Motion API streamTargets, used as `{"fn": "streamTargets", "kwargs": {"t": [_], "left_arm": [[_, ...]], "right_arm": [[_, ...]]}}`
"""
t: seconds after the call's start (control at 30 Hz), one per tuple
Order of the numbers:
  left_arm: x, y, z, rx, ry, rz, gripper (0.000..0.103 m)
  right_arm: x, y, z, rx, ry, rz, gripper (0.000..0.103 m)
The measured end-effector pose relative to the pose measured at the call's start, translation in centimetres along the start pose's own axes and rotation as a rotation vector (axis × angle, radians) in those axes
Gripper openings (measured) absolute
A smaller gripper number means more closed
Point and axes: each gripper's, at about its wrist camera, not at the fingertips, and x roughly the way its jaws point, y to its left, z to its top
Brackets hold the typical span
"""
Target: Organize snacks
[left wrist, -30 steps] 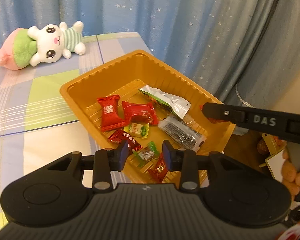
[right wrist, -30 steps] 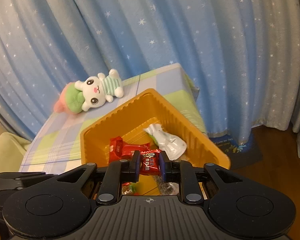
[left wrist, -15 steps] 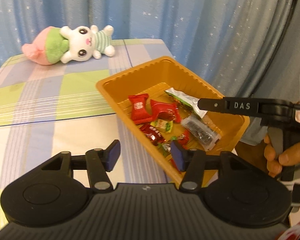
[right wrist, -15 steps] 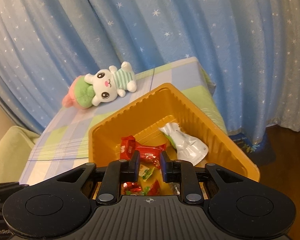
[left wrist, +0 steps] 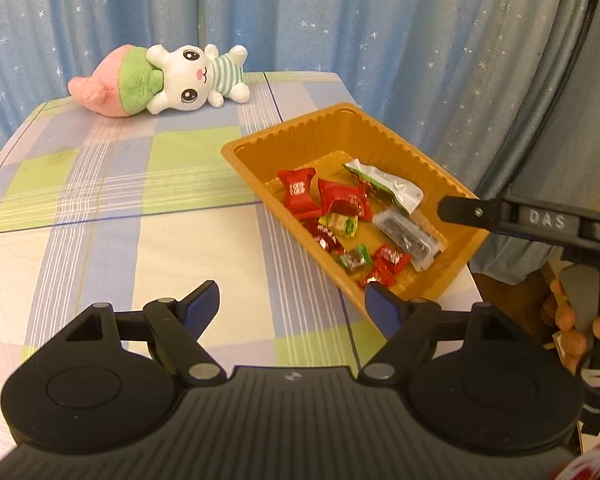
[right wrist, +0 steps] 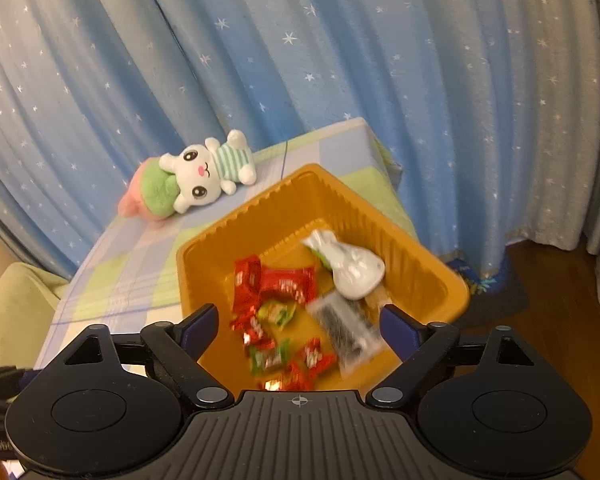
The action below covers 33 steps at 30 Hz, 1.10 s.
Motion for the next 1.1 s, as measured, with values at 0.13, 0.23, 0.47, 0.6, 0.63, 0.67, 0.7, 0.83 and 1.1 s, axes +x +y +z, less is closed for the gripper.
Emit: {"fn": "streamTargets", "kwargs": {"t": [0.13, 0.23, 0.47, 0.6, 0.63, 0.67, 0.7, 0.83, 1.1], "left_arm": [[-1.4, 0.9, -1.3, 0.023, 0.009, 0.001, 0.081], [-2.7, 2.0, -2.5, 0.026, 0.009, 0.006, 0.083], [-6.1, 5.9, -5.8, 0.022, 0.031, 0.022, 0.083], [-8.4, 8.6, -8.0, 0.014, 0.044, 0.02, 0.084], [-8.9, 9.3, -8.5, 0.015, 0.045, 0.022, 0.084], [-9.5, 9.9, -9.1, 0.015, 0.046, 0.027, 0.084], [-9.9, 10.5, -9.6, 0.013, 0.048, 0.031, 0.084], [-11.8, 12.9, -11.7, 0.001, 0.054, 0.04, 0.084], [-14.8, 16.8, -15.2, -0.019, 0.055, 0.05, 0.084]], "right_arm": [[-1.9, 1.5, -2.0, 0.008, 0.01, -0.02, 0.091], [-3.2, 3.2, -3.8, 0.003, 0.022, -0.032, 0.092], [-5.3, 8.2, -8.3, -0.002, 0.055, -0.049, 0.093], [-5.8, 11.3, -10.9, -0.006, 0.088, -0.048, 0.093], [-5.9, 12.0, -11.5, -0.008, 0.094, -0.048, 0.093], [-6.0, 12.9, -12.1, -0.01, 0.098, -0.05, 0.093], [-6.1, 13.7, -12.7, -0.014, 0.102, -0.053, 0.093], [-6.5, 16.8, -14.9, -0.027, 0.115, -0.072, 0.093], [-7.0, 21.7, -18.9, -0.048, 0.151, -0.085, 0.093]]}}
